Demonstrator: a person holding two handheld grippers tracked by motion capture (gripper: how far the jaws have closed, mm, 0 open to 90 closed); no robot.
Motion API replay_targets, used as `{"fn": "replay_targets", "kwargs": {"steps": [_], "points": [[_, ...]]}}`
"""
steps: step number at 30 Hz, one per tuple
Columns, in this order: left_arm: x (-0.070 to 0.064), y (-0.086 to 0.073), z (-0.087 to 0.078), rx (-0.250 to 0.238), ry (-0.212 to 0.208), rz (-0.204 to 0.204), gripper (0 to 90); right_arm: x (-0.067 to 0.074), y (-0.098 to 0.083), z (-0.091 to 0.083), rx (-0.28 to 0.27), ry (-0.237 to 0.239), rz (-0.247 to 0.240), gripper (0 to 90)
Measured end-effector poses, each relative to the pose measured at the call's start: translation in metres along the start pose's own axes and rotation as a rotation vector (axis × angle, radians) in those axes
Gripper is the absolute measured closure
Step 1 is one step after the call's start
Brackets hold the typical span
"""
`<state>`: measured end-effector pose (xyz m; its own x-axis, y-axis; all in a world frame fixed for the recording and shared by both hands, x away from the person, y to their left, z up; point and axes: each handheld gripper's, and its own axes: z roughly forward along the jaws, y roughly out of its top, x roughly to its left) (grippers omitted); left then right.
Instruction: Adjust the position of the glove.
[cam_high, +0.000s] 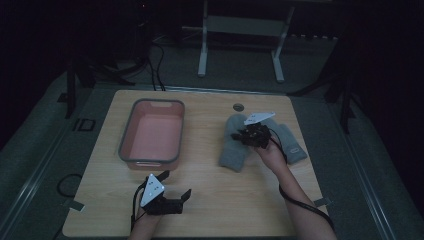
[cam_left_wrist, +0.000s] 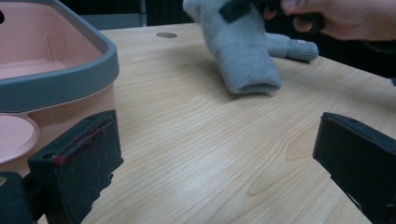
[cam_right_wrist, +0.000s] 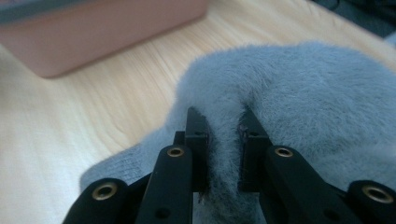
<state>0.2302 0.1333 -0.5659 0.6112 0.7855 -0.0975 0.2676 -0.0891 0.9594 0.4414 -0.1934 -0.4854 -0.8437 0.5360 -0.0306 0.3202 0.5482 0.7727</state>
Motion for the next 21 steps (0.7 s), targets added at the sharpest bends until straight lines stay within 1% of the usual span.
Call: {"fn": "replay_targets", "kwargs": {"steps": [2, 4, 5, 7, 9, 10, 11, 14, 16, 17, 18, 21], "points": [[0.0, 0.0, 0.0, 0.001, 0.0, 0.001, 1.3, 0.004, 0.006, -0.008, -0.023, 0.026, -0.015, 78.6], [0.0, 0.0, 0.0, 0.001, 0.0, 0.001, 1.4, 0.011, 0.013, -0.016, -0.046, 0.065, -0.038, 78.6], [0.0, 0.0, 0.0, 0.001, 0.001, 0.002, 1.4, 0.013, 0.015, -0.018, -0.05, 0.076, -0.046, 78.6], [0.0, 0.0, 0.0, 0.001, 0.0, 0.002, 1.4, 0.02, 0.02, -0.022, -0.069, 0.127, -0.07, 78.6], [0.0, 0.0, 0.0, 0.002, 0.001, 0.003, 1.4, 0.027, 0.024, -0.022, -0.071, 0.18, -0.083, 78.5], [0.0, 0.0, 0.0, 0.001, 0.001, 0.003, 1.4, 0.032, 0.024, -0.02, -0.076, 0.204, -0.088, 78.5], [0.0, 0.0, 0.0, 0.002, 0.001, 0.003, 1.4, 0.035, 0.024, -0.017, -0.071, 0.218, -0.095, 78.5], [0.0, 0.0, 0.0, 0.003, 0.001, 0.004, 1.4, 0.044, 0.019, -0.001, -0.028, 0.245, -0.128, 78.4], [0.0, 0.0, 0.0, 0.001, 0.001, 0.003, 1.3, 0.049, 0.013, 0.011, 0.004, 0.256, -0.138, 78.4], [0.0, 0.0, -0.001, 0.0, 0.0, 0.001, 1.4, 0.049, 0.01, 0.018, 0.017, 0.263, -0.139, 78.3], [0.0, 0.0, -0.001, -0.001, -0.001, 0.001, 1.4, 0.049, 0.006, 0.025, 0.027, 0.266, -0.126, 78.3], [0.001, 0.0, -0.001, -0.001, -0.004, -0.003, 1.4, 0.044, -0.003, 0.039, 0.046, 0.266, -0.097, 77.9]]}}
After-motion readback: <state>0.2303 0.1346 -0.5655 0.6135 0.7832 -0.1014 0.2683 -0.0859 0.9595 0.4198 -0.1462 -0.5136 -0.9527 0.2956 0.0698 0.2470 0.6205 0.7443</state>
